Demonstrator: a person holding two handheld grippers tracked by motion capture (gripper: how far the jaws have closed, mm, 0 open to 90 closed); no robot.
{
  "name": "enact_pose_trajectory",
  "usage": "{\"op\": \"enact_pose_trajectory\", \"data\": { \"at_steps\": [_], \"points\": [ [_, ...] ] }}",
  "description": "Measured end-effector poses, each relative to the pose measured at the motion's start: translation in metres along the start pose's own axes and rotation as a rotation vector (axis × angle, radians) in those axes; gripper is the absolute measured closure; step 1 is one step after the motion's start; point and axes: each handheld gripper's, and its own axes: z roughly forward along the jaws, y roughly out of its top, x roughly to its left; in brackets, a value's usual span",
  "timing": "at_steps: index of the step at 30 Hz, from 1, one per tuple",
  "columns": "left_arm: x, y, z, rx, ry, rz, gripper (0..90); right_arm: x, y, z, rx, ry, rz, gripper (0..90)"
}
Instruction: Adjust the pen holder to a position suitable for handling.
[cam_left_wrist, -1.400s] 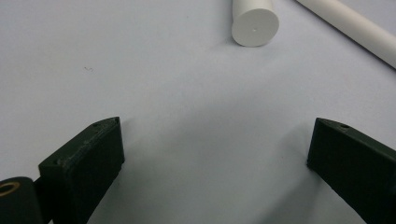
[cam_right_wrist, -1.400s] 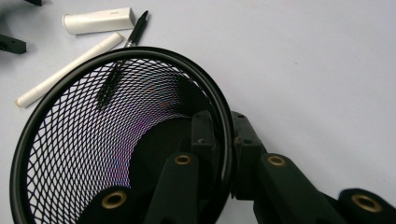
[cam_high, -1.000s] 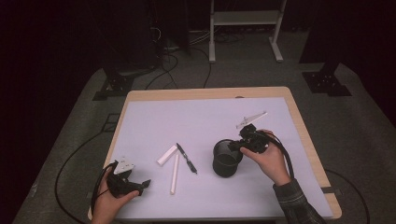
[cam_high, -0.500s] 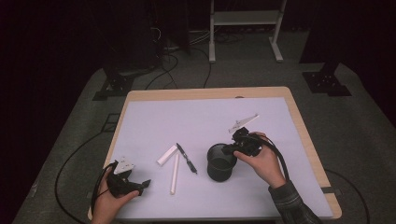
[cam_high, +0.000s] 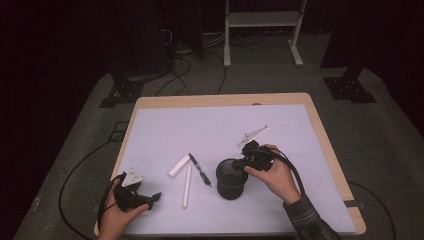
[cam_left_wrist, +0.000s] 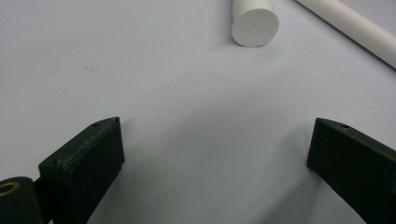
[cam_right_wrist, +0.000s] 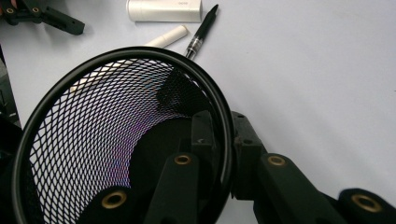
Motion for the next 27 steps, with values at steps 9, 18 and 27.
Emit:
{"op": "enact_pose_trajectory", "data": {
  "at_steps": [9,18,27],
  "points": [
    [0.000,0.000,0.000,0.000,0.000,0.000,2.9,0.006,0.001,0.008,0.007,0.020,-0.023,81.6],
    [0.000,0.000,0.000,0.000,-0.001,-0.004,2.9,0.010,0.002,0.015,0.021,0.035,-0.036,81.6],
    [0.000,0.000,0.000,0.000,-0.001,-0.001,2.9,0.014,0.002,0.021,0.035,0.044,-0.043,81.6]
  ]
}}
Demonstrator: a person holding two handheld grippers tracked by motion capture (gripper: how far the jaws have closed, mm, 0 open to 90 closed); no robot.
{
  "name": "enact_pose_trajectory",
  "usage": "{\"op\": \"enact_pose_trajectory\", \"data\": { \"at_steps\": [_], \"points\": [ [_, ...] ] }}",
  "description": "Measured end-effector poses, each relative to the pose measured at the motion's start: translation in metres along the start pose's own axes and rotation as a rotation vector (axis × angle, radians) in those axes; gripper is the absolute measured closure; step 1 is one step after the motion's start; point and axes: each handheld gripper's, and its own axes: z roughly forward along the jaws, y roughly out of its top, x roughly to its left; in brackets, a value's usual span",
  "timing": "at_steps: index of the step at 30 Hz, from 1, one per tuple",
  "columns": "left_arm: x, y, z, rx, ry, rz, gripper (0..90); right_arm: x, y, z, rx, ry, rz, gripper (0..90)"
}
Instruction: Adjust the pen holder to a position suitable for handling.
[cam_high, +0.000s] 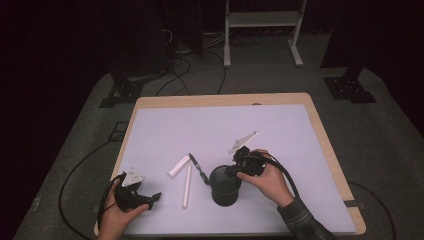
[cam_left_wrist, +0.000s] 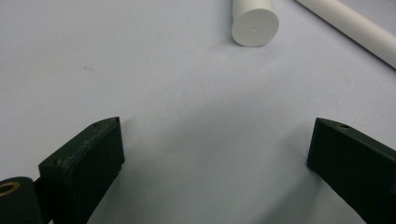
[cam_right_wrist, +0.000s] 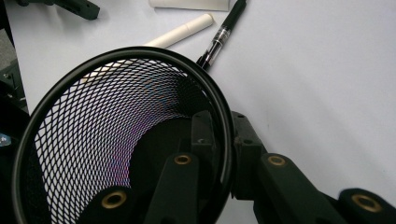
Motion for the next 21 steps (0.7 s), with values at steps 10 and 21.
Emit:
{"op": "enact_pose_trajectory", "data": {
  "at_steps": [10,21],
  "points": [
    [-0.0002,-0.0001,0.0000,0.000,0.000,-0.002,2.9,-0.0011,-0.0006,0.0022,-0.001,0.010,0.005,81.4],
    [0.0001,0.0000,0.0000,0.000,0.000,0.001,2.9,-0.0011,-0.0007,-0.0015,-0.029,0.028,-0.001,69.6]
  ]
}}
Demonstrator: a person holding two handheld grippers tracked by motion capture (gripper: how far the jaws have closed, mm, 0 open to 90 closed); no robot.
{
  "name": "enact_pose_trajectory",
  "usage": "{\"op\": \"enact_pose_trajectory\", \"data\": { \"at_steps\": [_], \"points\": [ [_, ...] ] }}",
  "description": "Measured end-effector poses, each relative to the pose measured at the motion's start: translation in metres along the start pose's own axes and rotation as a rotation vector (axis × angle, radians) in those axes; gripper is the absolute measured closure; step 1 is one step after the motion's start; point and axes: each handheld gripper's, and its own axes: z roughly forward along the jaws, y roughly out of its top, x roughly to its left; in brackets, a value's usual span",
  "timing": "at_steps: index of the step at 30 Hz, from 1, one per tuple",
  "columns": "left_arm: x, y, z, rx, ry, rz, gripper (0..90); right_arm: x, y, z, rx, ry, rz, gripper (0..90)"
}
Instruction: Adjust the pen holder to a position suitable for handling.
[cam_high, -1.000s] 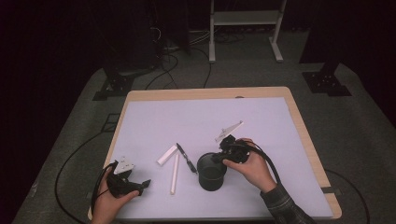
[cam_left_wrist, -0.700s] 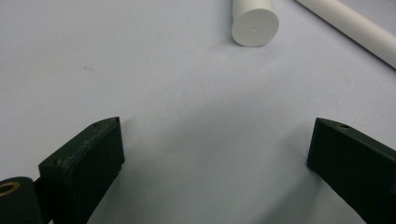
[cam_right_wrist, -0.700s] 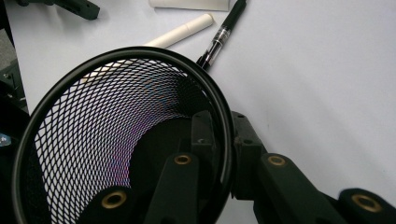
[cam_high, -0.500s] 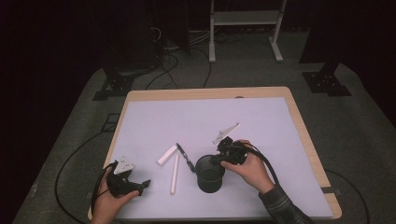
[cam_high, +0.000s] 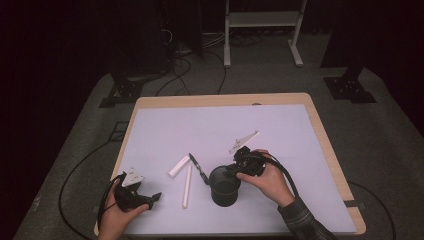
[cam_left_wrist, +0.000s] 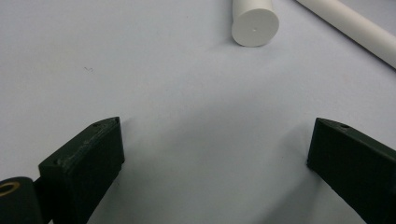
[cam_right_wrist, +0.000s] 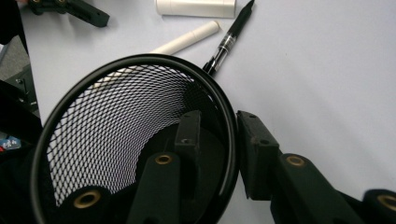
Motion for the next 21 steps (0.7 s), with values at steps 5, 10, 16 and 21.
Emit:
{"op": "enact_pose_trajectory", "data": {
  "at_steps": [5,10,16,21],
  "points": [
    [0.000,0.000,0.000,0.001,0.000,0.000,2.9,0.002,-0.001,-0.010,-0.025,0.002,-0.004,57.1],
    [0.000,0.000,0.000,-0.001,0.000,0.000,2.9,0.003,-0.002,-0.022,-0.063,0.002,-0.011,48.9],
    [0.000,0.000,0.000,0.002,-0.001,0.002,2.9,0.002,-0.005,-0.036,-0.111,-0.014,0.001,42.9],
    [0.001,0.000,0.000,0.005,-0.003,0.001,2.9,-0.003,-0.013,-0.053,-0.153,-0.052,0.019,40.4]
  ]
}}
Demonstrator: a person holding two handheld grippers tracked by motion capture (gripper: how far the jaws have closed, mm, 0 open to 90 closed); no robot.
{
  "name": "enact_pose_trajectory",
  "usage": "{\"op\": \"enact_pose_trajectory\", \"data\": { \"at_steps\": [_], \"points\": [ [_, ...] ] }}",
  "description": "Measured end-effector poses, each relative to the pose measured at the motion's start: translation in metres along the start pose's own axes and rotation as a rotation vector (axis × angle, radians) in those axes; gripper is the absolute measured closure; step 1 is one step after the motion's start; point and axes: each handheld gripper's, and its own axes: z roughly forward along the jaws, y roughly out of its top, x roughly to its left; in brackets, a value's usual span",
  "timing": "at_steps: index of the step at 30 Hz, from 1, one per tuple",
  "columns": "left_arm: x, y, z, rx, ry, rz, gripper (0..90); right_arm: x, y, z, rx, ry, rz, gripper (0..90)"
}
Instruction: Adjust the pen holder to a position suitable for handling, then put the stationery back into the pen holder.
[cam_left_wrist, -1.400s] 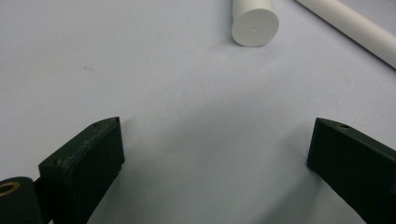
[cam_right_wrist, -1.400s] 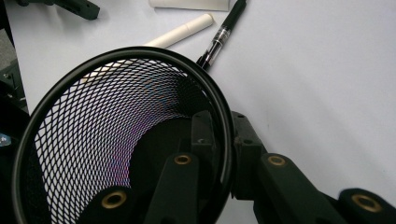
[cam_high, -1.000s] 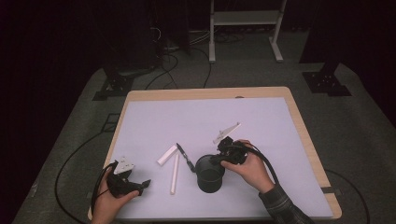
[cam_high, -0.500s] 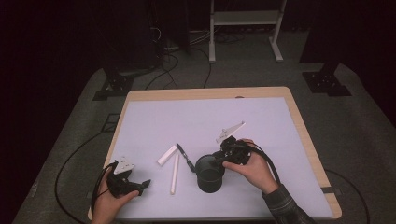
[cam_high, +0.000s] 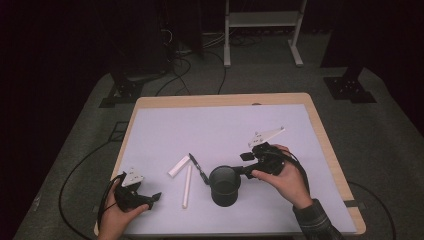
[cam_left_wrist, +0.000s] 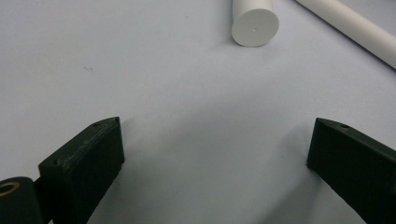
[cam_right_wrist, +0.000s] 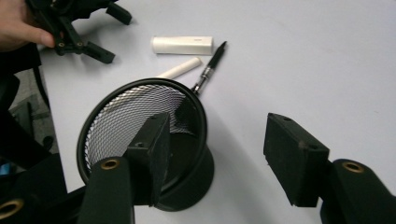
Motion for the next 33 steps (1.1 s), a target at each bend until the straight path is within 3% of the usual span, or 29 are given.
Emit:
{"op": "enact_pose_trajectory", "data": {
  "at_steps": [13,24,33],
  "points": [
    [0.000,0.000,0.000,-0.005,0.004,0.000,2.9,-0.013,-0.022,-0.021,-0.036,-0.058,0.047,36.8],
    [0.000,0.000,0.000,-0.005,0.005,0.004,2.9,-0.025,-0.051,-0.038,-0.040,-0.117,0.106,34.0],
    [-0.001,0.000,0.000,-0.005,0.004,-0.001,2.9,-0.038,-0.076,-0.041,0.003,-0.195,0.151,31.0]
  ]
}}
